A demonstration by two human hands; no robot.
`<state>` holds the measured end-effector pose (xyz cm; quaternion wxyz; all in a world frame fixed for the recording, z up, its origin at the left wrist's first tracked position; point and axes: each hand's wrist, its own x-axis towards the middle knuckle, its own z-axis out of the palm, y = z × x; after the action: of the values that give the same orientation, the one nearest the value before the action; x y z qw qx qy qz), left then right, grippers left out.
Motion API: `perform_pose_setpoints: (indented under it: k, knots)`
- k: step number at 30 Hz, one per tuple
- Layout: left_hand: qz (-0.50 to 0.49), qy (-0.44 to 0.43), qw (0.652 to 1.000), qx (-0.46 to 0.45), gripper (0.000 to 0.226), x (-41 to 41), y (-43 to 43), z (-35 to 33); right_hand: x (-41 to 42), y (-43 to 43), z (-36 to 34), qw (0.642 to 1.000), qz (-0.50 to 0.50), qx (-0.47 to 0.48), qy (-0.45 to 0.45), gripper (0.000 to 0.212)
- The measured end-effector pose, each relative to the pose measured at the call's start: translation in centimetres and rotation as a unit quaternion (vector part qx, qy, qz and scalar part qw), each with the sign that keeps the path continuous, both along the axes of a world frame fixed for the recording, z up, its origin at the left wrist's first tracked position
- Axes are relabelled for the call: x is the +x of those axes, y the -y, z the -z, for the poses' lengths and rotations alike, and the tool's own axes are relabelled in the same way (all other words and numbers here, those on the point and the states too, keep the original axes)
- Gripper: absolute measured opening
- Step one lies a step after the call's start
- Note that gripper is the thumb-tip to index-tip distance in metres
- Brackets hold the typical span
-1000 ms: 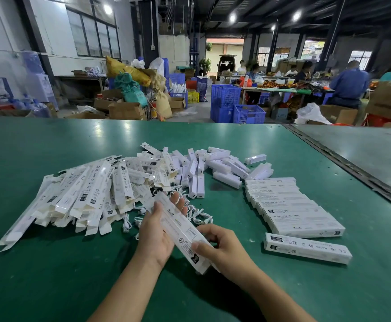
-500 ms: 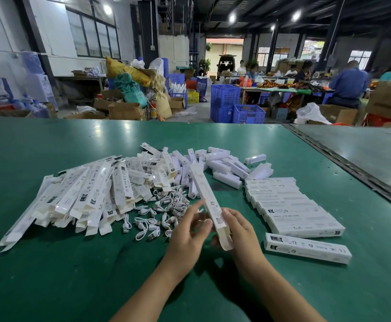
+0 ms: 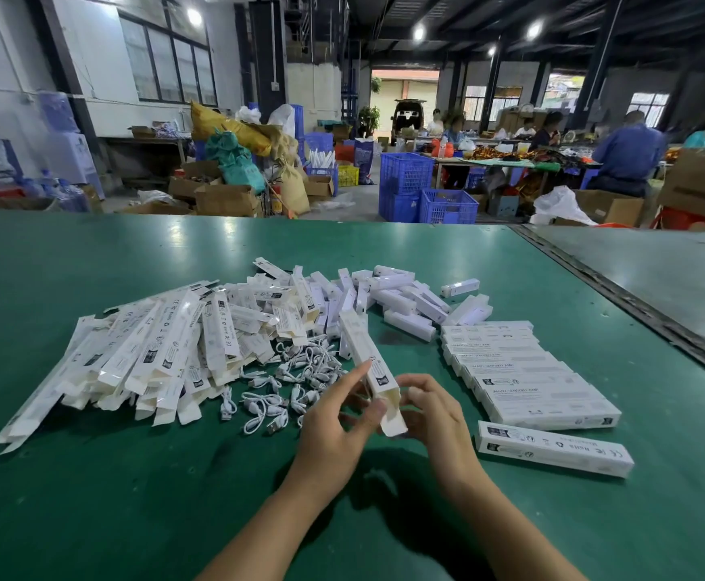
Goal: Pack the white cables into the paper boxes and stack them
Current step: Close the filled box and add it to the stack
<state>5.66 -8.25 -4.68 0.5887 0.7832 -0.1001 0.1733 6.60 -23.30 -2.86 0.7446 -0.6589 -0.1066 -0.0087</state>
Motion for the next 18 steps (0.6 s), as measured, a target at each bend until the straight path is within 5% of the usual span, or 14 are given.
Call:
perform_pose_setpoints:
  k: [9, 13, 18]
  knots:
    - [-0.019, 0.02, 0.999, -0.03, 0.035, 0.0, -0.2, -0.1, -0.2, -0.2, 0.5, 0.974, 0.093, -0.12, 0.17, 0.019]
    - [-0.027, 0.017, 0.999, -0.028, 0.032, 0.1, -0.2, -0.2, -0.3, 0.0, 0.1, 0.914, 0.112, -0.226, 0.318, 0.018]
    - [-0.027, 0.019, 0.998, -0.045, 0.036, 0.1, -0.3, 0.0, -0.2, 0.8, -0.5, 0.866, 0.073, -0.312, 0.385, 0.035]
